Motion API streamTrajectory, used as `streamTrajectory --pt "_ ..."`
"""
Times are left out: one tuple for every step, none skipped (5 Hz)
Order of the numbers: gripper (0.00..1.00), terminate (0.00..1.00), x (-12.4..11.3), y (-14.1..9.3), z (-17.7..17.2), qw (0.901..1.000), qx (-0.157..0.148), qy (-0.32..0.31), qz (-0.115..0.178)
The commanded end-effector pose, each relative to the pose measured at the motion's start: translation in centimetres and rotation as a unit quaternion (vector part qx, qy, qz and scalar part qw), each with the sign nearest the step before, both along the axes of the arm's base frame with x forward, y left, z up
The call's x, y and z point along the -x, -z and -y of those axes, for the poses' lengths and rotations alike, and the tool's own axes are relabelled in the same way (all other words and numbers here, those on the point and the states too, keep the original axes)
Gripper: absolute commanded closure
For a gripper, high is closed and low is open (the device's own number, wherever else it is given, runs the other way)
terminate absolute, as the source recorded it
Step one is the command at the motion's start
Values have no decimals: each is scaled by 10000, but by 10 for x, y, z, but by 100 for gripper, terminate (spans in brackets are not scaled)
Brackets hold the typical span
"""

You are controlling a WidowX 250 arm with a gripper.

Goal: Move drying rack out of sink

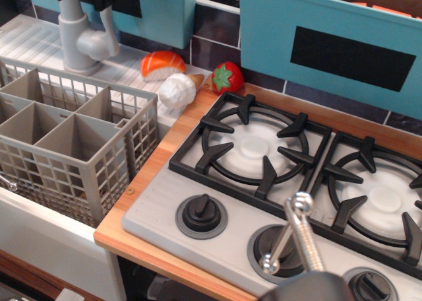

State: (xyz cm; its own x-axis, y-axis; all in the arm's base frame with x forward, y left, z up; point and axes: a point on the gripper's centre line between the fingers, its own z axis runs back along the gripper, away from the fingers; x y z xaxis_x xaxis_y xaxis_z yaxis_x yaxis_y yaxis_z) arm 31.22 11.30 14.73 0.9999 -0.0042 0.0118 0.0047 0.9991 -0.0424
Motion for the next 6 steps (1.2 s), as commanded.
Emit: streamTrajectory --pt "0 0 0 0 0 10000 0 0 0" --pt "0 0 2 29 -8 9999 -123 -34 66" --pt "0 0 4 61 -17 9998 -176 -35 82" --pt "0 0 6 87 -19 9997 -252 72 7" --pt "0 0 7 98 -19 9998 -109 121 -69" --pt "0 0 10 104 -11 9989 427 88 -159"
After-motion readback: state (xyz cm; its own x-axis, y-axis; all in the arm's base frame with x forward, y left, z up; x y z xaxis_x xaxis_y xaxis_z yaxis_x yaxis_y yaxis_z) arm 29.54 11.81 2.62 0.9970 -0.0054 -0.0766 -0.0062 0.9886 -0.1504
